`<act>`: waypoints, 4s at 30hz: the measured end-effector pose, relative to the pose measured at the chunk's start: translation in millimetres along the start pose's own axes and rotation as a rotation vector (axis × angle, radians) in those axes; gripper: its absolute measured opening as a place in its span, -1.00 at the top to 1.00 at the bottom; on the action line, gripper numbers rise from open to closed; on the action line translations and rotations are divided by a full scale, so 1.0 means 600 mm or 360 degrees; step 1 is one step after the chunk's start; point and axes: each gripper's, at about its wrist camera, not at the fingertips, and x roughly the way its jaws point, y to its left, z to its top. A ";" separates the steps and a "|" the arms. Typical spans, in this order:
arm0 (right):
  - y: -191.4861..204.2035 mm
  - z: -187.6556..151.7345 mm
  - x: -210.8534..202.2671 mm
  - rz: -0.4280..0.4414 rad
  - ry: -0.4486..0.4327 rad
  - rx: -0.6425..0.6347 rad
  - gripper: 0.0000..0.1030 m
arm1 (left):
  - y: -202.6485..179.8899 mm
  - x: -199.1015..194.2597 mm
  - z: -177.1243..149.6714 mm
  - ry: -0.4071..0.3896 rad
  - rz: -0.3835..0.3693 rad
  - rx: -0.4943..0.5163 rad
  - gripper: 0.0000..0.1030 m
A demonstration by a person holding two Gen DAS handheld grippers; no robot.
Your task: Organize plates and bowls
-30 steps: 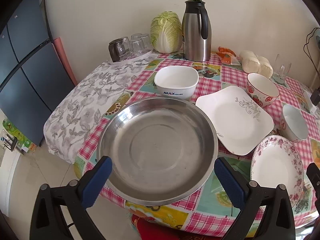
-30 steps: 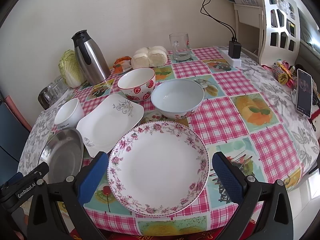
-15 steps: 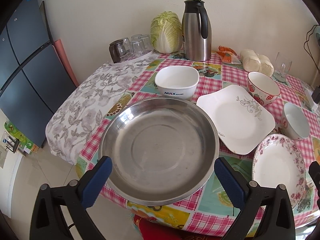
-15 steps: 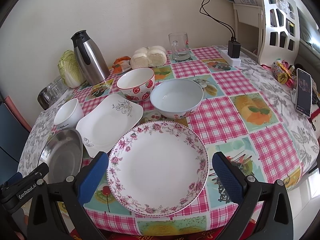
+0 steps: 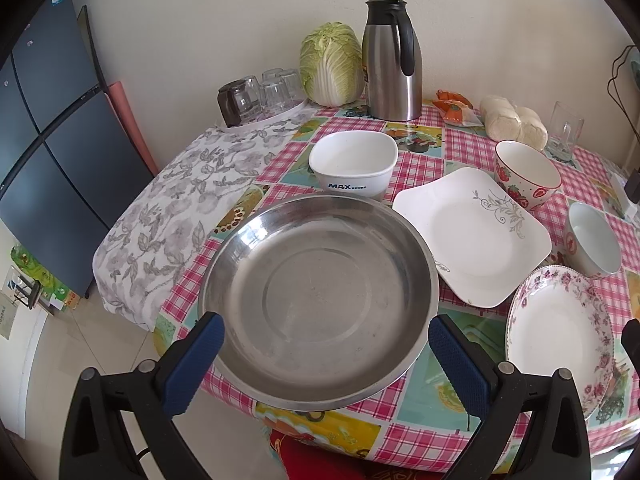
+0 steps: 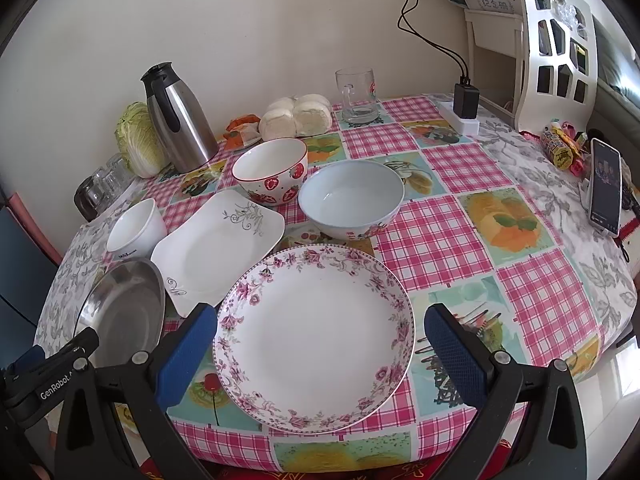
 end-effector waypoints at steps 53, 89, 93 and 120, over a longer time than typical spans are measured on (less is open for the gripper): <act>0.085 0.009 0.042 0.0022 0.0023 -0.0130 -1.00 | 0.070 0.042 0.010 -0.0022 0.0094 -0.0077 -1.00; 0.270 -0.012 0.198 0.0574 0.0587 -0.0528 -0.29 | 0.235 0.240 -0.004 0.0276 -0.0080 -0.0381 -0.31; 0.277 -0.014 0.205 0.0566 0.0598 -0.0557 0.13 | 0.234 0.251 -0.006 0.0304 -0.0091 -0.0362 -0.01; 0.263 -0.010 0.177 0.0640 0.0514 -0.0584 0.68 | 0.223 0.207 0.003 0.0297 -0.0047 -0.0399 0.47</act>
